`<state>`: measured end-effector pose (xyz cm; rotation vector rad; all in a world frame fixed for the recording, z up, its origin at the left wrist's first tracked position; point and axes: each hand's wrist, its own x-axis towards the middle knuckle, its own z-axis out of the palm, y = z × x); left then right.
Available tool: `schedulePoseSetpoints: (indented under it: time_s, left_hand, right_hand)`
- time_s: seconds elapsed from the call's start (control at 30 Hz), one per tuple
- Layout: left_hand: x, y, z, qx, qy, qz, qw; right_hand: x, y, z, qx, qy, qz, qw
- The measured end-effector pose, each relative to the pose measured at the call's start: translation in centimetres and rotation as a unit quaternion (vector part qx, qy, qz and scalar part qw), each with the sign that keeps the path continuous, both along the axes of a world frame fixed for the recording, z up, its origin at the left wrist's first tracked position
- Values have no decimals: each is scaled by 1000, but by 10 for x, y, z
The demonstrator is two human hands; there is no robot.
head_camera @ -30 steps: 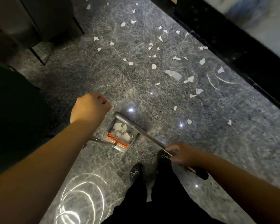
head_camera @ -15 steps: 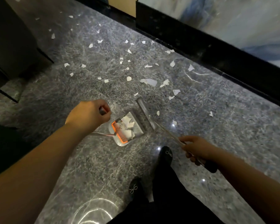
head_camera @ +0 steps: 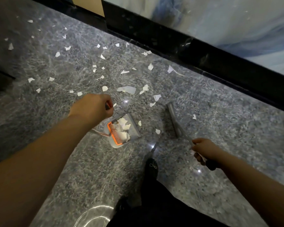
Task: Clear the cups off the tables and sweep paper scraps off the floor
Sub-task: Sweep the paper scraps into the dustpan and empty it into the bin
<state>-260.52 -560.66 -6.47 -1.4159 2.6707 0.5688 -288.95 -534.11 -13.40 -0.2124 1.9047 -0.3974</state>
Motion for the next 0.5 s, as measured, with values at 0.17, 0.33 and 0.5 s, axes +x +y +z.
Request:
schedulePoseSetpoints:
  time_s: [0.17,0.33,0.5]
  left_hand:
    - [-25,-27,-4,1,-7,33,999]
    - [-26,-52,-1,21,-4,35,999]
    - [-31,-62,-1,20,-22,27,999]
  right_hand:
    - [-27,-20,-14,33,-12,55,998]
    - [-9,-46,-18,32,-57,89,994]
    - [20,-80,-17,28,-100,139,985]
